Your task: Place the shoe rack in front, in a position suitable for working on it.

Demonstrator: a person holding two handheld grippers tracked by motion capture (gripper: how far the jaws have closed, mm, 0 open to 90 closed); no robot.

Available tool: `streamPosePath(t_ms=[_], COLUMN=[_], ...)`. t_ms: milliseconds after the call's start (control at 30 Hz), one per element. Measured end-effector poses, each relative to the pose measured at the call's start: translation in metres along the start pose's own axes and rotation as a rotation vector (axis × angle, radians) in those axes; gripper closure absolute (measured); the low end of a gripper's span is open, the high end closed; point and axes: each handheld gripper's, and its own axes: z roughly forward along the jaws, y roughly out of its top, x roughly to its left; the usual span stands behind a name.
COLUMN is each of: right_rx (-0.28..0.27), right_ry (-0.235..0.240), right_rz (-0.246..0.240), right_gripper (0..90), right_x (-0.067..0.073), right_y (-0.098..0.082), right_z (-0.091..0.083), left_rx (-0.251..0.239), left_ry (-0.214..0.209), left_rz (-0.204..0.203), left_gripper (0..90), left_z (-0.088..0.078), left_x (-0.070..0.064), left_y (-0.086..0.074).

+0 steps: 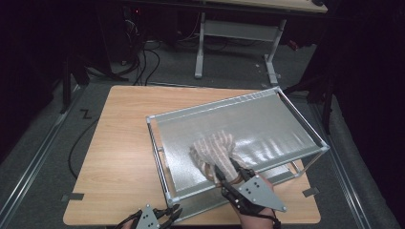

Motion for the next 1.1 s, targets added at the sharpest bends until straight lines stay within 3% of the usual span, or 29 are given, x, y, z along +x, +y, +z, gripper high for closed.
streamPosePath(t_ms=[400, 500, 700, 1100], right_rx=[-0.03, -0.038, -0.035, -0.029], right_ry=[0.169, 0.177, 0.189, 0.163], right_rz=[-0.064, -0.1, -0.085, -0.101], right_gripper=[54.9, 55.2, 55.0, 54.5], right_x=[0.057, 0.068, 0.068, 0.062], right_y=[0.016, 0.018, 0.018, 0.016], right_z=[0.007, 0.007, 0.008, 0.008], left_rx=[0.002, 0.002, 0.001, 0.002], left_ry=[-0.015, -0.017, -0.017, -0.026], left_rz=[0.007, 0.008, 0.008, -0.001], left_gripper=[80.2, 80.2, 80.2, 80.3], left_z=[0.001, 0.0, 0.0, 0.0], left_x=[0.0, 0.0, 0.0, 0.001], left_y=[0.0, 0.0, 0.0, 0.0])
